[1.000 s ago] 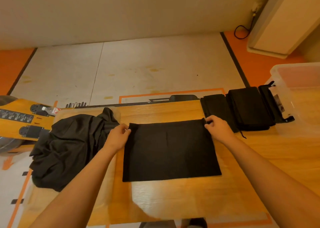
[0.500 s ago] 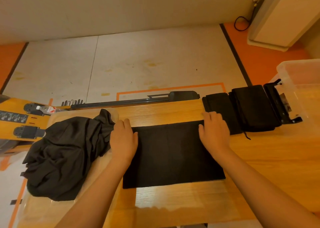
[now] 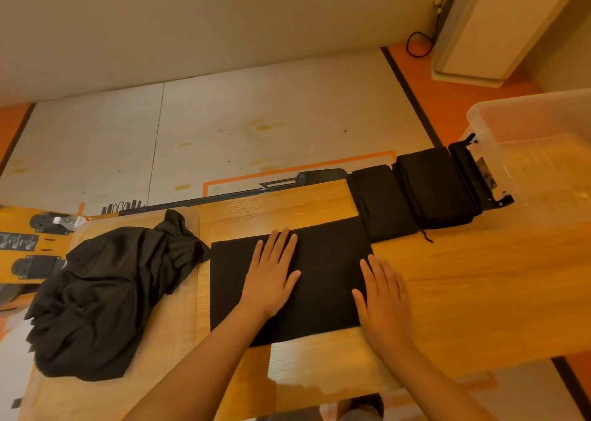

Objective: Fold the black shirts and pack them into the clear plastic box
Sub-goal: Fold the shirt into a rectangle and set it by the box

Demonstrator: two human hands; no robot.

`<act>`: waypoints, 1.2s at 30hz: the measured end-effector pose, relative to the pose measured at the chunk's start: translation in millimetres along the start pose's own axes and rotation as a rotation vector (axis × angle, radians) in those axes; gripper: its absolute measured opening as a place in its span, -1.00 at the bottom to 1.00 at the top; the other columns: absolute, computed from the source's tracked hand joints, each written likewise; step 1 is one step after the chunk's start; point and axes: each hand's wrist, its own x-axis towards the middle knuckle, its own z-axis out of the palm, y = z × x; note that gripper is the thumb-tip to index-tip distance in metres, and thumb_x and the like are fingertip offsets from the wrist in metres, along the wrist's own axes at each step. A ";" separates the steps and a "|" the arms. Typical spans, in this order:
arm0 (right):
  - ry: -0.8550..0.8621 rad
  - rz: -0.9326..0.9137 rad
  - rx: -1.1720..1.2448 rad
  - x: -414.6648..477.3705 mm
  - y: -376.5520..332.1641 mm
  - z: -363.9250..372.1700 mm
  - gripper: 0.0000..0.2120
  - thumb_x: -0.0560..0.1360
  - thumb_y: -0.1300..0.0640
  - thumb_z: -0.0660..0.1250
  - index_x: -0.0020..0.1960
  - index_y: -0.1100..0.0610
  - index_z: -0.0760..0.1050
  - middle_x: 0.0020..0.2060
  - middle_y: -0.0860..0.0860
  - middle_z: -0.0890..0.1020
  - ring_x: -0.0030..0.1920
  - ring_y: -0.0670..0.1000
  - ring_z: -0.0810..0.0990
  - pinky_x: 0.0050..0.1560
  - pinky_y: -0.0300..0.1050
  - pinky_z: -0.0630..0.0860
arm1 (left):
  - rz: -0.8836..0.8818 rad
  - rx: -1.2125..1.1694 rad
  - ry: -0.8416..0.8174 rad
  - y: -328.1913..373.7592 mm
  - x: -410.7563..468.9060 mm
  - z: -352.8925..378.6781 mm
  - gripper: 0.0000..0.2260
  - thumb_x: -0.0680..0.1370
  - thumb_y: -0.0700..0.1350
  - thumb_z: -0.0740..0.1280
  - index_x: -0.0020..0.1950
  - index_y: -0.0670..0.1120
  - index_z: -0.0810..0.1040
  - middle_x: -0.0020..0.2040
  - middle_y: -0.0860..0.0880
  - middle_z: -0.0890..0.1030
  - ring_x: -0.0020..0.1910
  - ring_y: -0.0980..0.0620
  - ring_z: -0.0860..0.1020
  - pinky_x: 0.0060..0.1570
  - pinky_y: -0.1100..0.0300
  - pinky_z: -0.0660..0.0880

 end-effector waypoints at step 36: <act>-0.098 -0.146 0.661 44.0 8.2 -116.9 -0.89 0.56 0.13 0.31 0.08 0.01 0.54 -0.08 -0.14 0.58 -0.04 -0.16 0.55 -0.05 -0.27 0.51 | 0.620 0.437 0.335 30.9 32.6 -123.6 -0.71 0.61 0.09 0.19 -0.03 -0.07 0.60 0.01 -0.02 0.63 0.11 -0.04 0.55 0.28 0.01 0.40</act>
